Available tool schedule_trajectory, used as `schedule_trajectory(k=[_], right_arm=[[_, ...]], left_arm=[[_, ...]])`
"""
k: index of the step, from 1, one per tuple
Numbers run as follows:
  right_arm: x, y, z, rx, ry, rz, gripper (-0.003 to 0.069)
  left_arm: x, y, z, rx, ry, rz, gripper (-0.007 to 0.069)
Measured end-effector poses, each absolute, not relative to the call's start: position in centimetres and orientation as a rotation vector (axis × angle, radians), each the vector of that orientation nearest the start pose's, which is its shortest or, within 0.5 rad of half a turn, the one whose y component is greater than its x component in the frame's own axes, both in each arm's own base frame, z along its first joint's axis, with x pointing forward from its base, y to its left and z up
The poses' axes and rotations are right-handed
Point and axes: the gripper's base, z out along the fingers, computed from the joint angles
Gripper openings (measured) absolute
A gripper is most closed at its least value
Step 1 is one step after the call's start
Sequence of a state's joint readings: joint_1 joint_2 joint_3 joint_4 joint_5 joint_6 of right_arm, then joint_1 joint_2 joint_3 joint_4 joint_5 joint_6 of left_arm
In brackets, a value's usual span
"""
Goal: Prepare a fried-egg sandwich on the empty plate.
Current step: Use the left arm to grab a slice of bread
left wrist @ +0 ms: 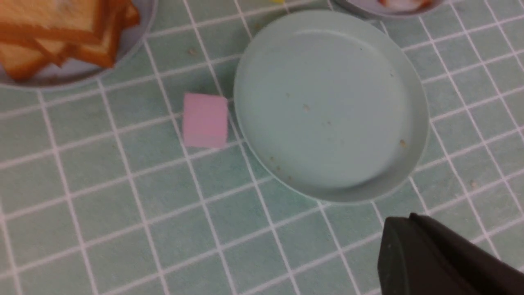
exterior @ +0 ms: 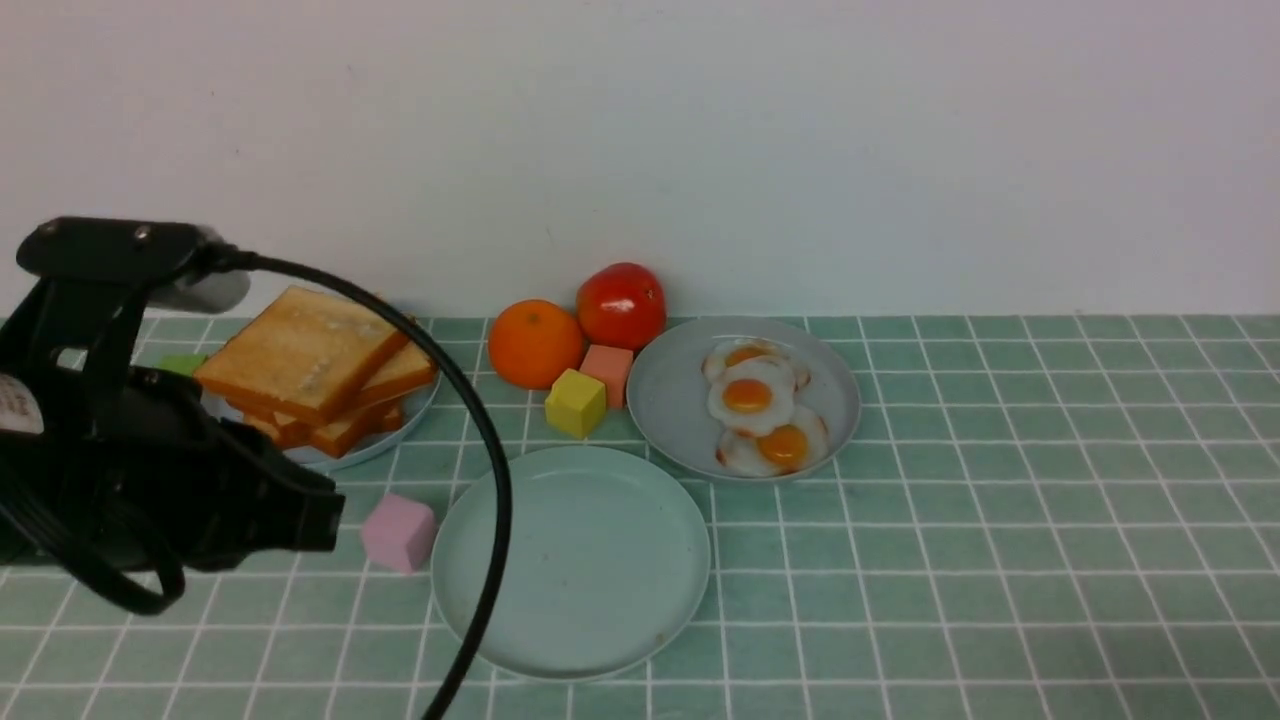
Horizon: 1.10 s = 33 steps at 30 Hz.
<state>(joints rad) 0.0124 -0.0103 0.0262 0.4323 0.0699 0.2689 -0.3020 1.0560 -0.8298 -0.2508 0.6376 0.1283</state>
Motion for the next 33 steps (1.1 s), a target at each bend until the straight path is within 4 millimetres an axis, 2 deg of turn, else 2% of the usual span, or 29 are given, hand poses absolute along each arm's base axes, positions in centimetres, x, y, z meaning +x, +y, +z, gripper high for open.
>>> schedule_trajectory(k=[2,5,8,9,10,12,13,14,15,17,21,26,30,33], right_arm=[[5.6,0.5,20.4,0.529,1.513,0.624,0.0237],[5.1,1.3,23.0,0.435,1.631,0.649,0.0195],[5.1,2.3,28.2,0.169,1.883,0.549,0.0102],[5.0,2.4,28.6,0.150,1.885,0.547,0.0097],[5.2,2.6,30.1,0.063,1.961,0.514,0.0068],[6.3,3.1,33.3,-0.128,2.134,0.439,0.0009],[6.8,3.3,34.2,-0.186,2.187,0.419,0.0000],[7.0,3.3,34.0,-0.197,2.207,0.417,0.0000],[7.7,3.6,35.1,-0.263,2.260,0.407,-0.0003],[8.8,4.2,36.3,-0.348,2.307,0.425,-0.0003],[9.6,5.0,36.6,-0.428,2.320,0.472,-0.0003],[9.5,5.3,36.5,-0.486,2.320,0.482,-0.0001],[9.5,5.3,36.5,-0.495,2.317,0.483,0.0000],[9.5,5.3,36.5,-0.496,2.317,0.485,0.0000]], left_arm=[[20.3,-7.6,31.3,0.345,2.306,-0.335,-0.0013],[21.7,-7.8,31.3,0.360,2.304,-0.303,-0.0013],[25.1,-8.6,31.0,0.391,2.336,-0.250,-0.0013],[25.3,-8.7,31.0,0.392,2.338,-0.250,-0.0013],[26.2,-8.9,30.8,0.398,2.348,-0.233,-0.0013],[29.7,-9.5,29.7,0.411,2.388,-0.165,-0.0013],[30.4,-9.6,29.4,0.417,2.394,-0.140,-0.0013],[30.8,-9.7,29.2,0.411,2.401,-0.136,-0.0013],[32.7,-9.9,28.3,0.405,2.420,-0.085,-0.0013],[35.0,-10.0,27.3,0.408,2.430,0.001,-0.0001],[39.0,-9.7,25.8,0.349,2.444,0.096,0.0096],[42.7,-8.5,24.1,0.307,2.478,0.173,0.0295],[44.1,-8.4,22.6,0.341,2.504,0.204,0.0358],[44.7,-8.3,21.4,0.373,2.518,0.223,0.0367]])
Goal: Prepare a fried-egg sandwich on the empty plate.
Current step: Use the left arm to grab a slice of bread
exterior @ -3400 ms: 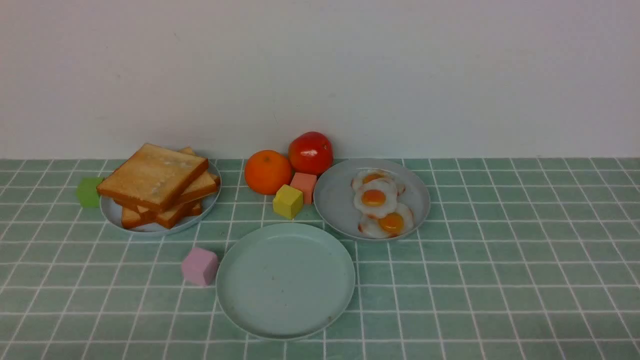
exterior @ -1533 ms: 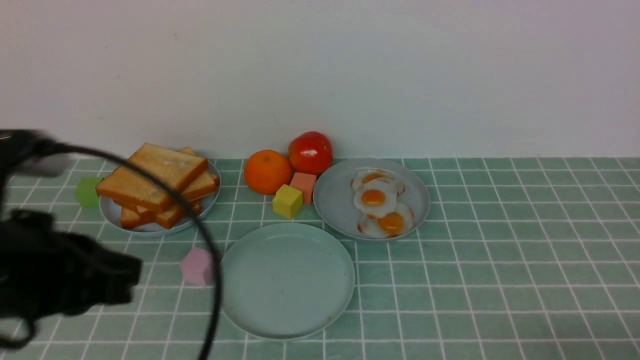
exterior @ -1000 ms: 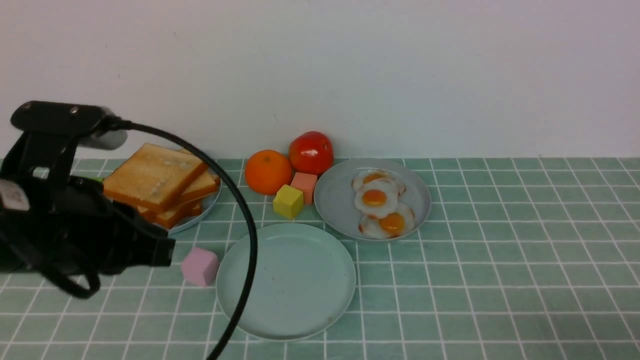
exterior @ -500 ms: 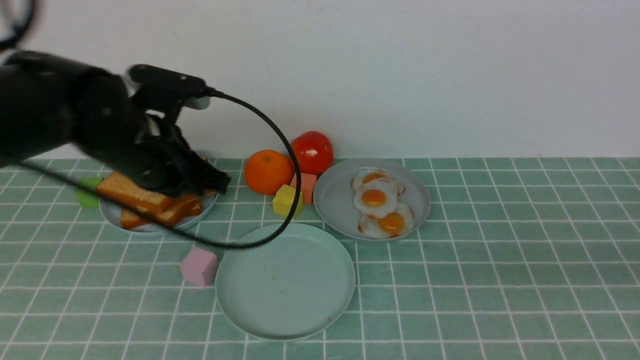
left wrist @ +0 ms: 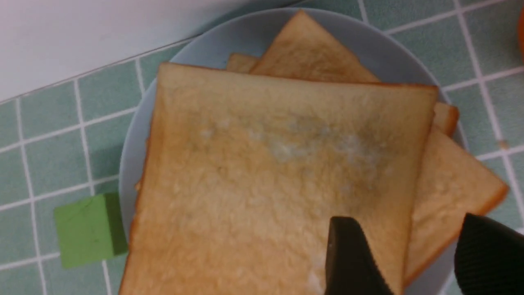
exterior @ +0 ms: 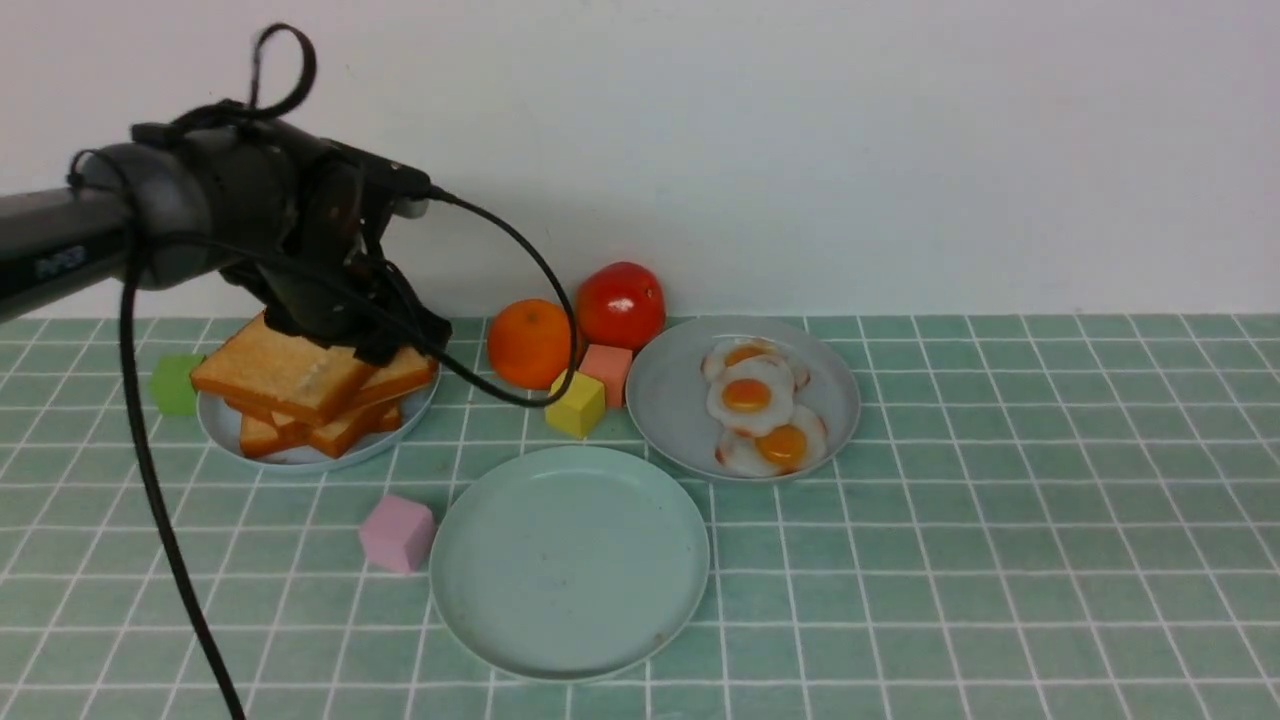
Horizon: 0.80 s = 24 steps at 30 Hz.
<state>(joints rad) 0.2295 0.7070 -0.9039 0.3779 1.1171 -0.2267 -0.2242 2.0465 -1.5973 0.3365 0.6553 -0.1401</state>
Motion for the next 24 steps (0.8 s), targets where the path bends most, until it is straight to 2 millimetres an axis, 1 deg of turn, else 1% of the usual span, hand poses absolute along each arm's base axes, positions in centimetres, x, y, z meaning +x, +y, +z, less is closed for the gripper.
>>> schedule_trajectory(k=[1,2,4,6,8,9,12,14,15,17,20,21,22,23,24], right_arm=[[9.5,5.3,36.5,-0.495,2.316,0.487,0.0001],[9.5,5.3,36.5,-0.495,2.315,0.488,0.0002],[9.5,5.4,36.6,-0.494,2.313,0.492,0.0003],[9.5,5.4,36.6,-0.493,2.311,0.495,0.0005],[9.5,5.4,36.6,-0.495,2.308,0.498,0.0005],[9.5,5.4,36.6,-0.494,2.307,0.499,0.0005],[9.4,5.5,36.6,-0.494,2.309,0.521,0.0008],[9.3,5.6,36.6,-0.494,2.311,0.539,0.0010],[9.3,5.7,36.6,-0.494,2.312,0.546,0.0011],[9.3,5.7,36.7,-0.494,2.312,0.551,0.0013],[9.3,5.7,36.7,-0.495,2.313,0.552,0.0015],[9.3,5.7,36.7,-0.495,2.313,0.552,0.0015],[9.3,5.7,36.7,-0.495,2.313,0.554,0.0015],[9.3,5.7,36.7,-0.495,2.313,0.553,0.0016],[9.3,5.7,36.7,-0.497,2.312,0.555,0.0018]], left_arm=[[44.8,-8.3,21.3,0.374,2.520,0.223,0.0367],[45.0,-8.2,20.5,0.382,2.531,0.229,0.0365],[45.2,-8.3,19.9,0.393,2.536,0.234,0.0357],[45.3,-8.2,19.8,0.399,2.537,0.241,0.0344],[45.4,-8.2,19.5,0.409,2.539,0.256,0.0297],[45.4,-8.2,19.5,0.410,2.541,0.257,0.0291],[45.4,-8.1,19.5,0.421,2.544,0.274,0.0162],[45.3,-8.1,19.5,0.431,2.545,0.284,0.0114],[45.3,-8.2,19.6,0.436,2.542,0.286,0.0106],[45.1,-8.4,20.1,0.443,2.537,0.290,0.0106],[44.0,-9.1,22.0,0.447,2.546,0.298,0.0106],[43.8,-9.2,22.2,0.447,2.548,0.296,0.0106],[42.9,-9.9,23.7,0.454,2.540,0.286,0.0106],[42.6,-10.1,24.2,0.455,2.542,0.282,0.0105],[40.9,-11.4,26.2,0.477,2.521,0.252,0.0103]])
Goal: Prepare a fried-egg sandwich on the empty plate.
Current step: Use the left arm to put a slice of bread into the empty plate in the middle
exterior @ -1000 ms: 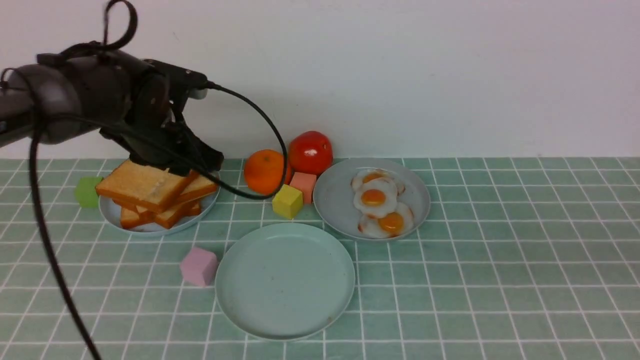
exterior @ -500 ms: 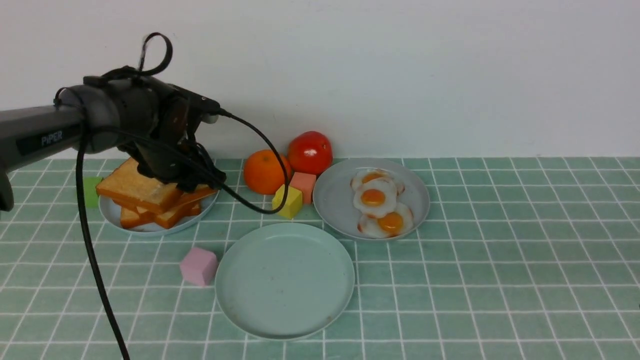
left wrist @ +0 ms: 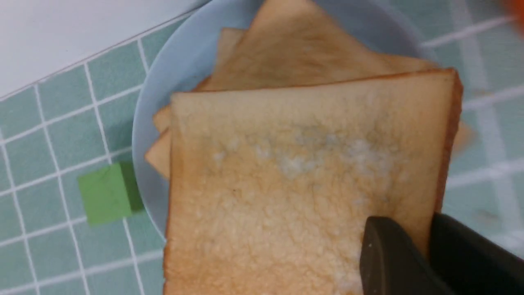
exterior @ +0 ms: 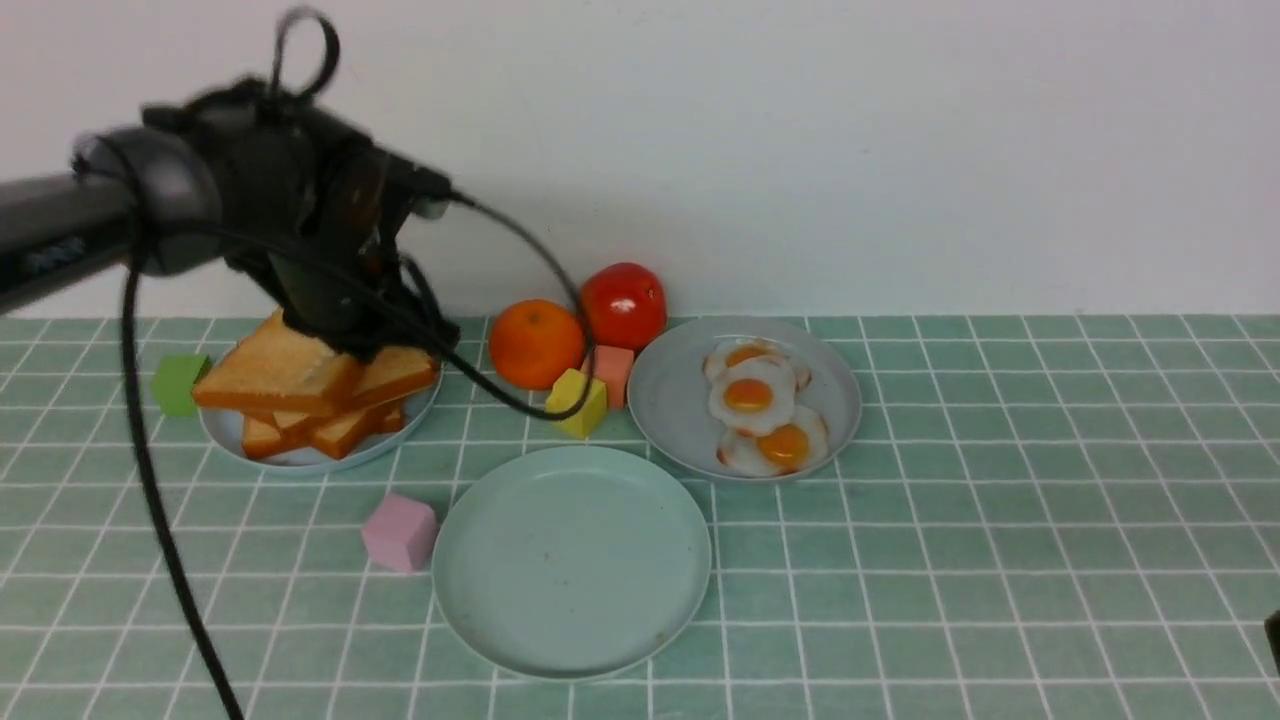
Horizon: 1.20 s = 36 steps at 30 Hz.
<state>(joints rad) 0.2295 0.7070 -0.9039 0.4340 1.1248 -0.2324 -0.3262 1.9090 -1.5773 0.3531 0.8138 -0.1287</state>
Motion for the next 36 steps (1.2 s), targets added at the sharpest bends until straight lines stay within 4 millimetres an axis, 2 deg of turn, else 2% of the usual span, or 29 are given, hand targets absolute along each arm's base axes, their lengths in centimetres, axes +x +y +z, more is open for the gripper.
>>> schedule_trajectory(k=[3,5,7,8,9,11,12,14,21,22,28,30,32,33,35,36], right_arm=[[9.2,5.7,36.6,-0.516,2.311,0.549,0.0022],[9.2,5.7,36.6,-0.531,2.313,0.545,0.0022],[9.2,5.7,36.6,-0.536,2.316,0.545,0.0022],[9.2,5.7,36.6,-0.536,2.316,0.545,0.0022],[9.2,5.7,36.6,-0.536,2.316,0.545,0.0022],[9.2,5.7,36.6,-0.536,2.316,0.545,0.0024],[9.2,5.7,36.6,-0.536,2.316,0.545,0.0024],[9.2,5.7,36.6,-0.536,2.316,0.545,0.0027],[9.2,5.8,36.6,-0.535,2.314,0.553,0.0032],[9.1,5.8,36.6,-0.534,2.313,0.563,0.0034],[8.9,5.9,36.5,-0.547,2.335,0.584,0.0043],[8.8,5.9,36.4,-0.553,2.345,0.586,0.0047],[8.8,5.9,36.4,-0.546,2.355,0.590,0.0065],[8.7,5.9,36.4,-0.542,2.358,0.592,0.0070],[8.7,5.9,36.4,-0.524,2.365,0.600,0.0119],[8.7,5.9,36.4,-0.523,2.365,0.600,0.0124]], left_arm=[[36.9,-14.4,28.9,0.581,2.456,0.186,0.0092],[33.6,-16.4,29.4,0.670,2.437,0.136,0.0087],[29.6,-18.7,28.9,0.799,2.421,0.069,0.0087],[29.3,-18.8,28.8,0.811,2.420,0.067,0.0087],[27.4,-19.7,27.6,0.888,2.423,0.044,0.0087],[25.7,-20.8,26.2,0.972,2.406,0.018,0.0087],[25.6,-20.9,26.0,0.978,2.404,0.015,0.0087],[25.1,-21.8,24.5,1.026,2.380,-0.016,0.0087],[26.6,-23.4,21.7,1.080,2.300,-0.039,0.0087],[26.9,-23.7,20.8,1.106,2.290,-0.027,0.0087],[27.5,-23.9,18.4,1.197,2.299,0.056,0.0089],[27.5,-23.9,18.1,1.210,2.305,0.071,0.0117],[27.5,-23.9,18.1,1.214,2.302,0.075,0.0193],[27.5,-23.9,18.1,1.214,2.302,0.075,0.0193],[27.6,-23.9,18.3,1.199,2.304,0.072,0.0295],[27.6,-23.9,18.3,1.199,2.304,0.072,0.0302]])
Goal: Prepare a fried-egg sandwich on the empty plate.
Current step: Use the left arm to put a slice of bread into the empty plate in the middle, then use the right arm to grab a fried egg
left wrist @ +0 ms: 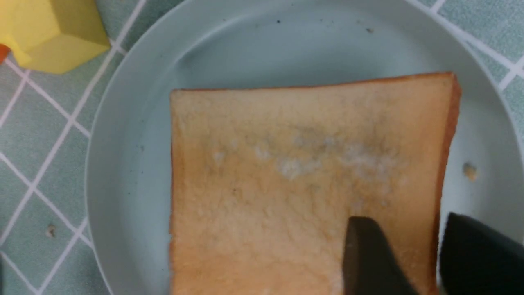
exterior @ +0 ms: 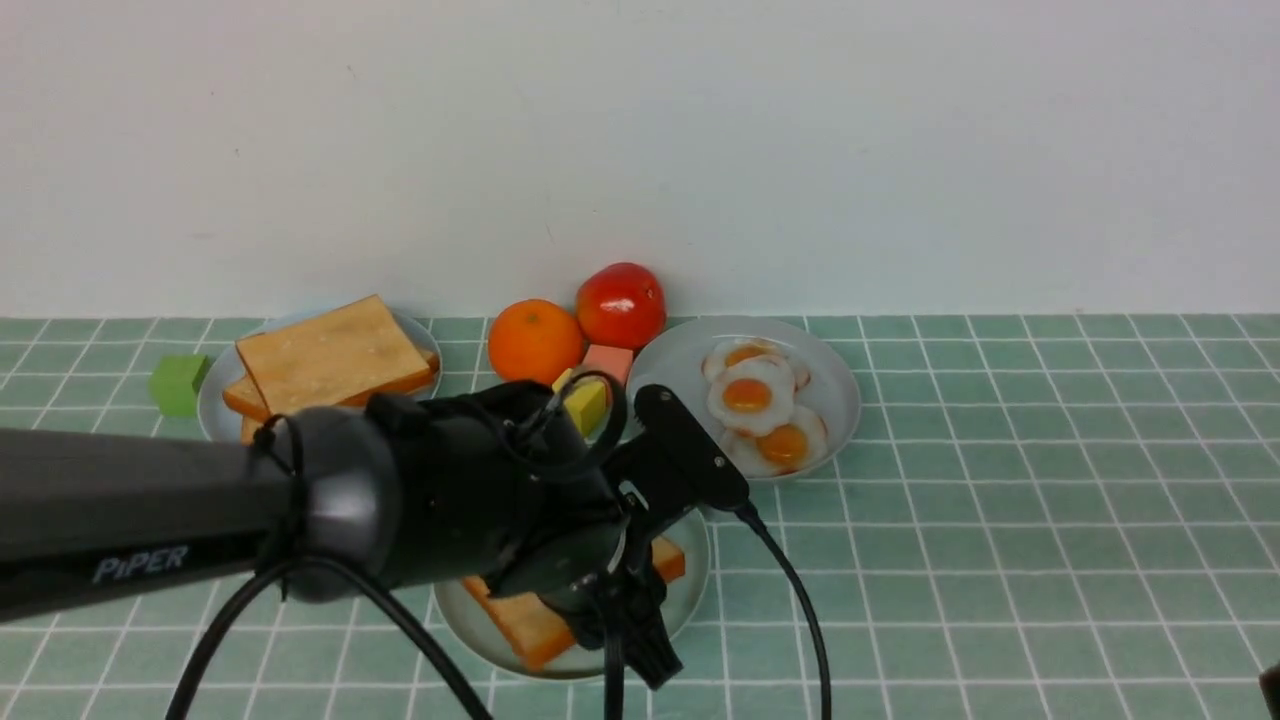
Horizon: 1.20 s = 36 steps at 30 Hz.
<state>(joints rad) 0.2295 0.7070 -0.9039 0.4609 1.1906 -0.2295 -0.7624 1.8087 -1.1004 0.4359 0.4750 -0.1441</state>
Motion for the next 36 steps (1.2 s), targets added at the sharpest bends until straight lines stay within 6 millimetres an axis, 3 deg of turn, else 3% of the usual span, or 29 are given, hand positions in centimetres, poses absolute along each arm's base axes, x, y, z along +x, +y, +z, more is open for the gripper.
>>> schedule_trajectory(k=[4,8,11,14,15,16,20,26,29,31,32,33,36], right_arm=[[9.3,5.9,36.6,-0.456,2.340,0.600,0.0261],[10.9,6.1,36.5,-0.382,2.331,0.603,0.0357],[13.8,6.7,35.3,-0.342,2.400,0.600,0.0374],[16.9,7.2,33.6,-0.305,2.470,0.591,0.0374],[17.2,7.3,33.6,-0.300,2.470,0.590,0.0373],[19.7,7.8,32.3,-0.272,2.518,0.582,0.0371],[24.8,8.9,30.3,-0.233,2.586,0.584,0.0370],[32.4,10.9,27.4,-0.222,2.637,0.607,0.0368],[36.4,11.8,25.0,-0.199,2.656,0.603,0.0368],[39.1,12.4,23.7,-0.189,2.655,0.610,0.0368],[39.2,12.4,23.2,-0.186,2.666,0.610,0.0368],[41.3,13.0,22.3,-0.176,2.656,0.625,0.0368],[44.6,13.6,19.8,-0.139,2.661,0.659,0.0368]], left_arm=[[27.4,-23.7,19.7,1.104,2.313,0.034,0.0430],[26.3,-22.9,23.3,0.935,2.329,-0.056,0.0460],[24.7,-21.6,27.6,0.782,2.309,-0.171,0.0335],[23.0,-20.0,30.9,0.686,2.283,-0.247,0.0124],[22.6,-19.6,31.6,0.673,2.273,-0.259,0.0092],[21.4,-18.6,33.3,0.641,2.257,-0.283,-0.0001],[18.8,-16.0,35.9,0.598,2.178,-0.331,-0.0013],[14.1,-11.9,37.0,0.541,2.016,-0.449,-0.0013],[11.9,-10.1,36.9,0.519,1.902,-0.509,-0.0013],[11.0,-9.3,36.5,0.511,1.846,-0.537,-0.0013],[11.0,-9.3,36.5,0.511,1.846,-0.537,-0.0013],[10.3,-8.8,36.3,0.503,1.795,-0.561,-0.0013],[9.9,-8.4,36.0,0.500,1.770,-0.572,-0.0013]])
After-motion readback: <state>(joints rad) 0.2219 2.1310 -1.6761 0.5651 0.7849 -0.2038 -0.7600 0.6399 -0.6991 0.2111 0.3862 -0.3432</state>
